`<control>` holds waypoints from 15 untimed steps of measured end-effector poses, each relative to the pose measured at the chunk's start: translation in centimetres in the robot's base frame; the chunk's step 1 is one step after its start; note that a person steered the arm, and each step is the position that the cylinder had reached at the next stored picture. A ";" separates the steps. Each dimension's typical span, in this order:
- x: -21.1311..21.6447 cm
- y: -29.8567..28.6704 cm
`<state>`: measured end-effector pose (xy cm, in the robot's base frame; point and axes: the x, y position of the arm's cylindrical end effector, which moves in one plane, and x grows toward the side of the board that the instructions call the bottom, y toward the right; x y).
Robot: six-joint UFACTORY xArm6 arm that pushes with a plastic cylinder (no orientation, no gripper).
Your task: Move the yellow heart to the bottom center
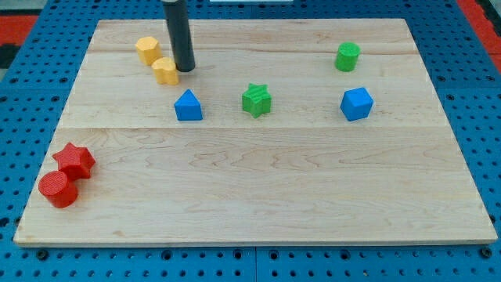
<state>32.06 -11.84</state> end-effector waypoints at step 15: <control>12.4 7.0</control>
<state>44.49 -4.88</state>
